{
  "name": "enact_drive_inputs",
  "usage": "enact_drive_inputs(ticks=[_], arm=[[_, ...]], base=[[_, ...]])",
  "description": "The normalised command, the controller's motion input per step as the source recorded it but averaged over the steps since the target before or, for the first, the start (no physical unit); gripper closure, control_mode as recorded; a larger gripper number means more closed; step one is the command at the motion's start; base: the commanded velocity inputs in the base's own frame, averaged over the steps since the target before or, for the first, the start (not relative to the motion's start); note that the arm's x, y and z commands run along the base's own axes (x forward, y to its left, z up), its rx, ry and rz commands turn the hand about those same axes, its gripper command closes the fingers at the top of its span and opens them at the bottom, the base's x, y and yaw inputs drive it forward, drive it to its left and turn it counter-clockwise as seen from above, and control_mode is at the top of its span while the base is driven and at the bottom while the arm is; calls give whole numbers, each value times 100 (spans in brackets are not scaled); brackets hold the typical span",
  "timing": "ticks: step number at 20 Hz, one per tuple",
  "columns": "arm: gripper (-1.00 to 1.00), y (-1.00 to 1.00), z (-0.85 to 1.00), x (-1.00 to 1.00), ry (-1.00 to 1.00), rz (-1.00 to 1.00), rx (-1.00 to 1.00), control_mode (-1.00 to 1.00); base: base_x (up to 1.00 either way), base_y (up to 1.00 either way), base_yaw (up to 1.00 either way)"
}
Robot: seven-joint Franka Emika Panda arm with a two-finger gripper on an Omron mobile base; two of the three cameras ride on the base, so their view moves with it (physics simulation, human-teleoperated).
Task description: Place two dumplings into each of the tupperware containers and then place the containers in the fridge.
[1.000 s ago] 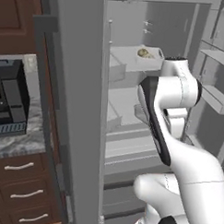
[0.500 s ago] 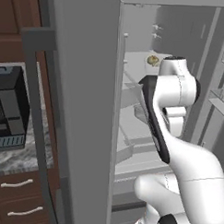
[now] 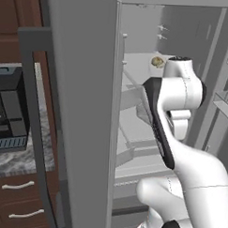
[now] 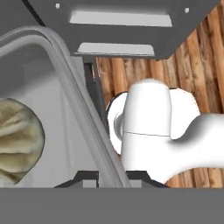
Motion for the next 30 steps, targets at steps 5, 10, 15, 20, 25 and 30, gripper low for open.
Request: enact_drive_inputs(ticks=[5, 10, 15, 20, 25, 30], arm=[[100, 0, 49, -19, -25, 13, 0, -100], [100, 0, 45, -47, -24, 6, 0, -100], [100, 0, 29, -9, -17, 2, 1, -100], [100, 4, 7, 6, -28, 11, 2, -100], [100, 18, 0, 8, -21, 0, 0, -100], [100, 3, 19, 63, -6, 0, 9, -100]], base=[[0, 0, 0], [0, 0, 0], [0, 0, 0], [0, 0, 0], [0, 0, 0], [0, 0, 0]])
